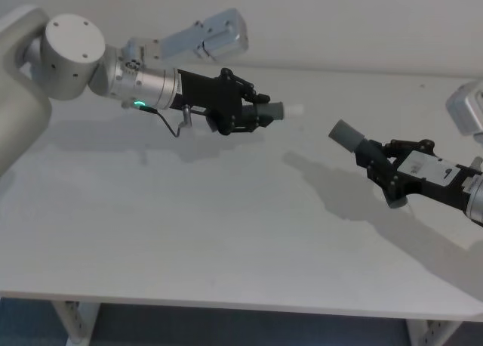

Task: Use both hands to pick up one end of the pipe from the table, align the ends, and insert them.

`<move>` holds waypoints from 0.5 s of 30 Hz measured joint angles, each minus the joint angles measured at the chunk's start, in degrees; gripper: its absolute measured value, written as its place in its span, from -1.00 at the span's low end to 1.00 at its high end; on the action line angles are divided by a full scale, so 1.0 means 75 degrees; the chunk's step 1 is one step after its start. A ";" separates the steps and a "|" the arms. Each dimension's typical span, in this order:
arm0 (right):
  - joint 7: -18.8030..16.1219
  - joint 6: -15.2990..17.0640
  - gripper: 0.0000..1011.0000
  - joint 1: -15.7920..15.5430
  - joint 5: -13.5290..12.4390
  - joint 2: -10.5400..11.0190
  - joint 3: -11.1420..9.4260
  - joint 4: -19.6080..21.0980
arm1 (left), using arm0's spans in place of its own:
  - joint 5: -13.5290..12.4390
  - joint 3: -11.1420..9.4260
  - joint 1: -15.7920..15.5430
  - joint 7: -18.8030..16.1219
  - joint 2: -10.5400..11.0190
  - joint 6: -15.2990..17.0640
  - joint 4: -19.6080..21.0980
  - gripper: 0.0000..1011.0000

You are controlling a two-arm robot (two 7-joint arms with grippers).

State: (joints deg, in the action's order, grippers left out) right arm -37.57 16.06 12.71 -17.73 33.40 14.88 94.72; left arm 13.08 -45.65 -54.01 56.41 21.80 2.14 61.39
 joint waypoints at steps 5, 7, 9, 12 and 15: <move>-0.0091 -0.0026 -0.48 -0.0002 -0.0043 0.0083 0.0058 0.0042 | 0.0066 -0.0052 -0.0088 0.0141 -0.0119 -0.0283 -0.0206 -0.31; -0.0115 -0.0030 -0.49 -0.0003 -0.0057 0.0109 0.0081 0.0059 | 0.0084 -0.0066 -0.0112 0.0176 -0.0153 -0.0351 -0.0264 -0.31; -0.0130 -0.0033 -0.49 -0.0002 -0.0063 0.0127 0.0099 0.0069 | 0.0115 -0.0082 -0.0139 0.0230 -0.0188 -0.0454 -0.0331 -0.31; -0.0159 -0.0038 -0.48 -0.0002 -0.0082 0.0151 0.0125 0.0087 | 0.0149 -0.0105 -0.0175 0.0293 -0.0235 -0.0563 -0.0421 -0.31; -0.0169 -0.0040 -0.49 0.0005 -0.0105 0.0175 0.0154 0.0100 | 0.0185 -0.0128 -0.0207 0.0356 -0.0275 -0.0656 -0.0493 -0.31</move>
State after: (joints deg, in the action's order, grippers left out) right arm -38.84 15.76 12.75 -18.52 34.72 16.04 95.47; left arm 14.47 -46.61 -55.56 59.08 19.73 -2.78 57.69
